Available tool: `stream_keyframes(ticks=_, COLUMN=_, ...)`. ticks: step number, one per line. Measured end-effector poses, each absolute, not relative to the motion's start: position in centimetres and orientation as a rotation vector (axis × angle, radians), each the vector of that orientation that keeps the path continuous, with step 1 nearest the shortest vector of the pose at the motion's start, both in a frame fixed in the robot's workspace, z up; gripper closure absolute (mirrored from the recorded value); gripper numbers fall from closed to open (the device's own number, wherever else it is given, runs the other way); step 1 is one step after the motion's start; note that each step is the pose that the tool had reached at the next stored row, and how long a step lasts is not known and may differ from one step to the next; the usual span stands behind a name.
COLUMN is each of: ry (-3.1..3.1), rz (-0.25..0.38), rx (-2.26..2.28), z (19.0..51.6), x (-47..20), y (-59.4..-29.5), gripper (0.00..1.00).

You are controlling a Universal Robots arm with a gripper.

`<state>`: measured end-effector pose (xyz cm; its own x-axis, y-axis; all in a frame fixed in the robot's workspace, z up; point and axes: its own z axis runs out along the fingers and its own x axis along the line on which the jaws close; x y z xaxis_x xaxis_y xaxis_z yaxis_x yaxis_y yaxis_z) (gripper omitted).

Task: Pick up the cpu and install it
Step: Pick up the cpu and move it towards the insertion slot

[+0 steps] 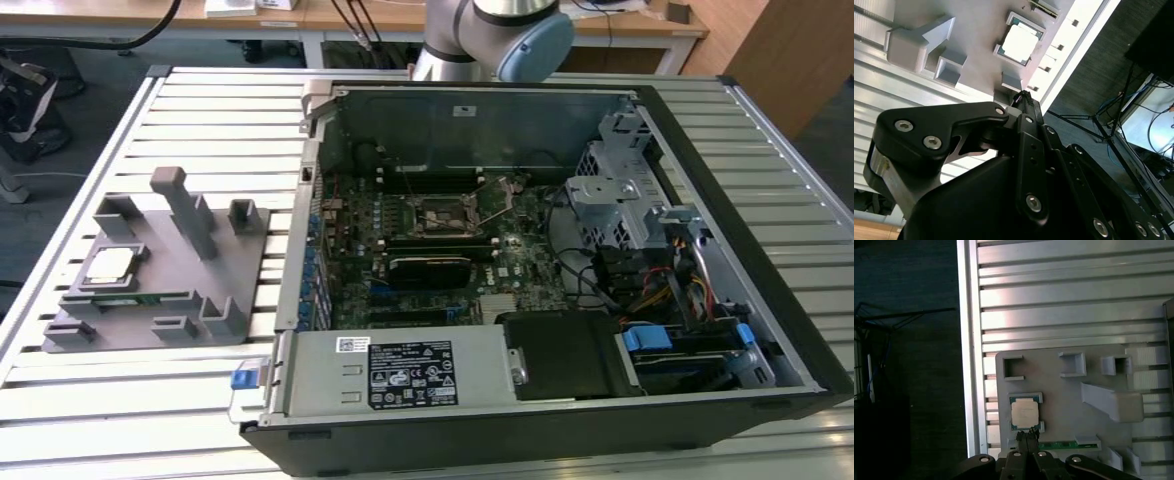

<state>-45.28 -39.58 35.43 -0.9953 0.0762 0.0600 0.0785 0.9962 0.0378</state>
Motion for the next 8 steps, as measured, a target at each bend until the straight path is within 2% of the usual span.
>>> stream_keyframes(ticks=8, ry=-3.081, rz=-0.051, rx=-0.12, z=35.31, x=-45.29, y=-39.58, gripper=0.89)
